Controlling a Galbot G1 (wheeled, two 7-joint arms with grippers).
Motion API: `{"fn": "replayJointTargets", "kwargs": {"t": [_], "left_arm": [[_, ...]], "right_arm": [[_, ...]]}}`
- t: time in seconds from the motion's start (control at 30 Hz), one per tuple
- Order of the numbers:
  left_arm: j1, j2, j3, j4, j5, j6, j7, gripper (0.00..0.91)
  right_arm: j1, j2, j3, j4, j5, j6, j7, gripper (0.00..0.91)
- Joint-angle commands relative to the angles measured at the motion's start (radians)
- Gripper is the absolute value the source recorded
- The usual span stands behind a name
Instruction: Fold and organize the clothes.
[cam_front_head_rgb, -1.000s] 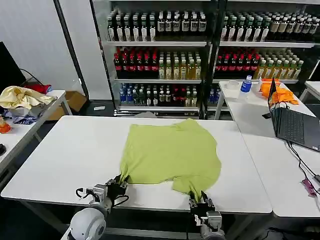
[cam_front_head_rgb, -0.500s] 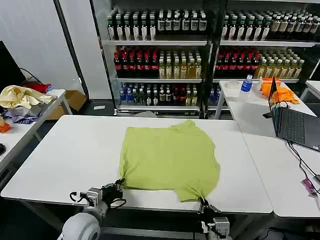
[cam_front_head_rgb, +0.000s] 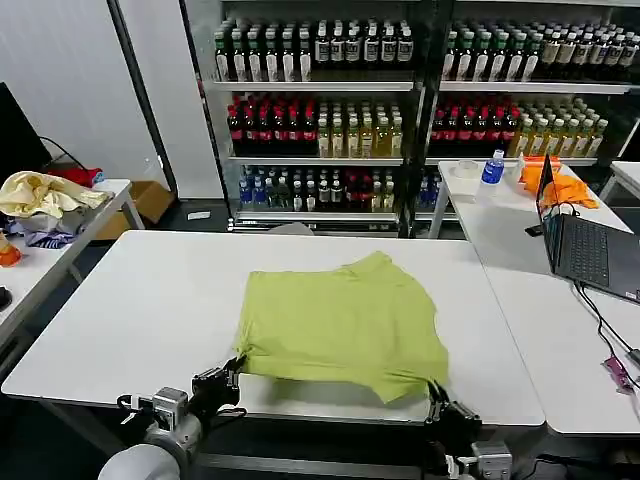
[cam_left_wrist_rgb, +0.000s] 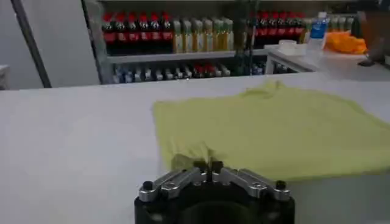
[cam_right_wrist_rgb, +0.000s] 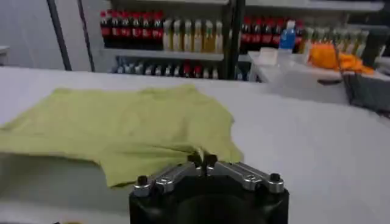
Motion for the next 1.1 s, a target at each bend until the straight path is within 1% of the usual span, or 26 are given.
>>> {"fn": "replayJointTargets", "kwargs": {"t": [0.03, 0.07, 0.17, 0.4, 0.7, 0.9, 0.93, 0.97, 1.0, 1.03, 1.1], "left_arm": [[-0.145, 0.007, 0.062, 0.136, 0.006, -0.008, 0.001, 0.020], [-0.174, 0.004, 0.074, 0.163, 0.006, -0.010, 0.002, 0.020], [-0.243, -0.001, 0.108, 0.227, 0.010, -0.015, 0.002, 0.020], [-0.354, -0.008, 0.178, 0.342, 0.038, -0.020, 0.006, 0.020], [-0.366, -0.022, 0.209, 0.391, 0.080, -0.025, 0.010, 0.020], [-0.351, -0.023, 0.205, 0.388, 0.082, -0.029, 0.009, 0.020], [-0.349, -0.023, 0.203, 0.386, 0.082, -0.031, 0.008, 0.030], [-0.348, -0.023, 0.202, 0.385, 0.082, -0.032, 0.007, 0.091], [-0.348, -0.024, 0.201, 0.384, 0.081, -0.035, 0.008, 0.514], [-0.347, -0.024, 0.199, 0.382, 0.080, -0.036, 0.009, 0.907], [-0.341, -0.022, 0.193, 0.371, 0.074, -0.042, 0.011, 0.907]], "right_arm": [[0.140, -0.066, 0.023, -0.084, 0.009, 0.010, -0.009, 0.000], [0.195, -0.077, 0.006, -0.121, 0.015, 0.008, -0.009, 0.000], [0.285, -0.094, -0.026, -0.185, 0.024, -0.003, -0.013, 0.000], [0.426, -0.127, -0.076, -0.290, 0.037, -0.043, -0.025, 0.000], [0.475, -0.115, -0.119, -0.398, 0.017, -0.045, -0.038, 0.000], [0.471, -0.088, -0.135, -0.429, -0.008, -0.045, -0.042, 0.000], [0.468, -0.085, -0.137, -0.431, -0.011, -0.045, -0.042, 0.000], [0.466, -0.081, -0.140, -0.433, -0.018, -0.045, -0.043, 0.000], [0.464, -0.078, -0.141, -0.435, -0.021, -0.045, -0.043, 0.151], [0.461, -0.072, -0.145, -0.439, -0.032, -0.045, -0.039, 0.907], [0.456, -0.066, -0.146, -0.438, -0.040, -0.046, -0.039, 0.907]]}}
